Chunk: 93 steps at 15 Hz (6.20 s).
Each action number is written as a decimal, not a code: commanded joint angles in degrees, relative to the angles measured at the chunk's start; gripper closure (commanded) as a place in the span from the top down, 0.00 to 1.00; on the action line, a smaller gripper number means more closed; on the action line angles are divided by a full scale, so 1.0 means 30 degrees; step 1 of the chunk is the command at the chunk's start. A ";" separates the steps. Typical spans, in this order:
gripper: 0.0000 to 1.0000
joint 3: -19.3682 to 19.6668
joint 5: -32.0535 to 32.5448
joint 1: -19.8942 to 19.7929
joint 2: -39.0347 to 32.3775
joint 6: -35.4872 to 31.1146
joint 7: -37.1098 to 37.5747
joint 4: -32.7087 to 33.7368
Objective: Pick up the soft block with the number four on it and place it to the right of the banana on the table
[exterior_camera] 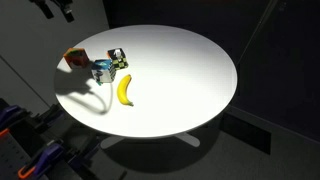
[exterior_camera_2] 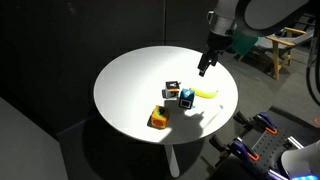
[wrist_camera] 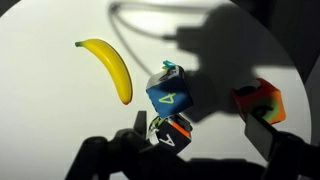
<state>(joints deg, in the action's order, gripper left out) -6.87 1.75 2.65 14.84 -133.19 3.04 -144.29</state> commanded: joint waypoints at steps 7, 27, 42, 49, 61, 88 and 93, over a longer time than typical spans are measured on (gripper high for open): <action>1.00 0.0197 -0.0072 0.0187 -0.0429 0.0340 0.0246 0.0585; 1.00 0.1324 -0.0008 -0.0121 -0.5600 0.1455 -0.5682 0.4767; 1.00 0.1392 -0.0120 -0.0144 -0.6901 -0.0068 -0.5730 0.4559; 1.00 0.1179 -0.0014 -0.0200 -0.8921 -0.3945 -0.6251 0.4109; 1.00 0.0936 0.0492 -0.0368 -1.0978 -0.4096 -0.7208 0.3813; 0.43 0.1064 0.1770 -0.0731 -1.2516 -0.4700 -0.7789 0.4468; 0.10 0.1435 0.2564 -0.0540 -1.1456 -0.3444 -0.7736 0.4238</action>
<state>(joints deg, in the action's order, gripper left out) -3.06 6.82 1.19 -22.63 -147.06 -20.65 -131.21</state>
